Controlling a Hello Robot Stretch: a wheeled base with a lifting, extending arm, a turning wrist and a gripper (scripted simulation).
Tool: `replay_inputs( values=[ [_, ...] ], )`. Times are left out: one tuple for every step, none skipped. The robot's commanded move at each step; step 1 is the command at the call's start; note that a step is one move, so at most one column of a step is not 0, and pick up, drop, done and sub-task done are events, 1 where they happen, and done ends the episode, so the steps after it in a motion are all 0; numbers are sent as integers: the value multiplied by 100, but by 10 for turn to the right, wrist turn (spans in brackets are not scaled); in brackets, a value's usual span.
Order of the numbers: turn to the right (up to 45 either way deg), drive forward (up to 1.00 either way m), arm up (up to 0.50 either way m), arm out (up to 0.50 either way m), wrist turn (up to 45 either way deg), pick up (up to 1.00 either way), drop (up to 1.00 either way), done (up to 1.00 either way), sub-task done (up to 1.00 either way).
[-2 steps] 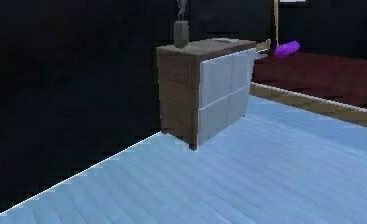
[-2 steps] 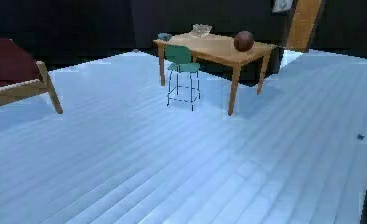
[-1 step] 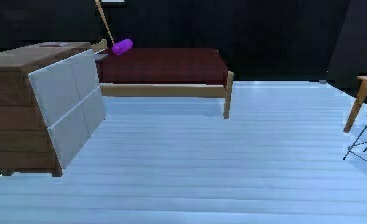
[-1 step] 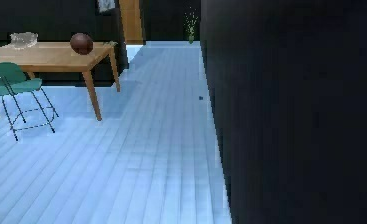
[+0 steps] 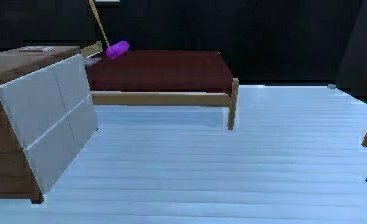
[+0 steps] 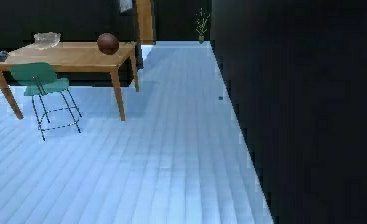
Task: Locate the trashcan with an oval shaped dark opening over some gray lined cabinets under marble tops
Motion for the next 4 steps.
replay_inputs(
  values=[
    [-450, 0, 0, 0, 0, 0, 0, 0, 0],
    [-390, 0, 0, 0, 0, 0, 0, 0, 0],
    [-30, 0, 0, 0, 0, 0, 0, 0, 0],
    [0, 50, 0, 0, 0, 0, 0, 0, 0]
  ],
)
